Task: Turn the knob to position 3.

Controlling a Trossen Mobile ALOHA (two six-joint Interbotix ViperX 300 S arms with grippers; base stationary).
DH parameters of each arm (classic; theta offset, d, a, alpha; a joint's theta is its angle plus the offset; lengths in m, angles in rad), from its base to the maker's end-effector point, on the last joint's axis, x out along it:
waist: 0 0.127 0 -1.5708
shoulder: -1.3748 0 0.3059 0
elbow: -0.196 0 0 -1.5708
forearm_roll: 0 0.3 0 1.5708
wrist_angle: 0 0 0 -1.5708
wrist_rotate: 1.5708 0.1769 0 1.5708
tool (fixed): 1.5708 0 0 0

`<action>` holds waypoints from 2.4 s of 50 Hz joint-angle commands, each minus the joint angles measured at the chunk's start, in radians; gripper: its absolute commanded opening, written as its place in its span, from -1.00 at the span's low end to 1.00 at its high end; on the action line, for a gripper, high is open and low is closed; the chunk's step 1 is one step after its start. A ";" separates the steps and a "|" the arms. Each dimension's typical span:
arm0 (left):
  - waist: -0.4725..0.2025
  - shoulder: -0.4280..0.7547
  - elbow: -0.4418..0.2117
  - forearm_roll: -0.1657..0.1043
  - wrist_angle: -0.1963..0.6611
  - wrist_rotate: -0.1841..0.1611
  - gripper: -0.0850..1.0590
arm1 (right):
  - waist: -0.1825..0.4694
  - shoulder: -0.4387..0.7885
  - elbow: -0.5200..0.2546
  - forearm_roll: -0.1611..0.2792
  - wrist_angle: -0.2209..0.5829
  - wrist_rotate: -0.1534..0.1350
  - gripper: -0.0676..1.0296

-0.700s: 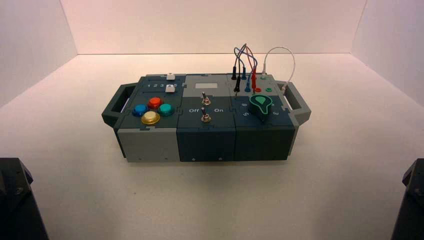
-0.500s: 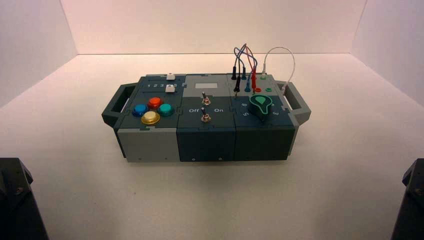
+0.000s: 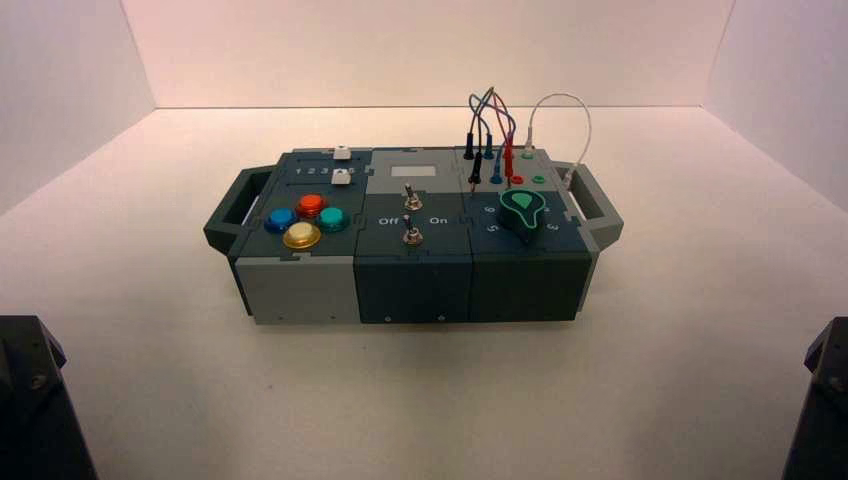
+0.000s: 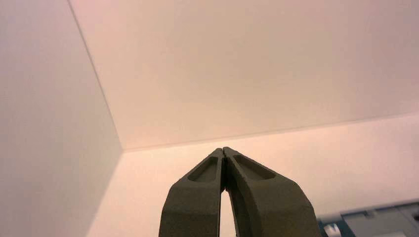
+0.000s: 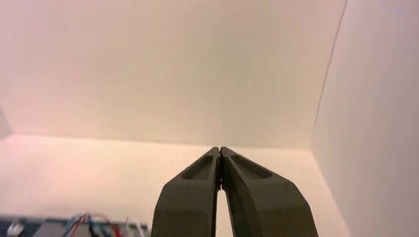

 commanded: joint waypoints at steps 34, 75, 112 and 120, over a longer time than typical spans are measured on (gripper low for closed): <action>-0.117 -0.008 -0.313 -0.066 0.936 -0.002 -0.91 | 0.003 0.166 -0.388 0.020 0.689 -0.011 -0.92; -0.285 0.156 -0.443 -0.158 1.220 -0.005 -0.91 | 0.086 0.367 -0.468 0.020 1.014 -0.123 -0.92; -0.480 0.252 -0.419 -0.166 1.296 -0.014 -0.91 | 0.235 0.514 -0.474 0.021 1.040 -0.158 -0.91; -0.494 0.255 -0.411 -0.166 1.285 -0.014 -0.91 | 0.233 0.517 -0.482 0.021 1.032 -0.170 -0.91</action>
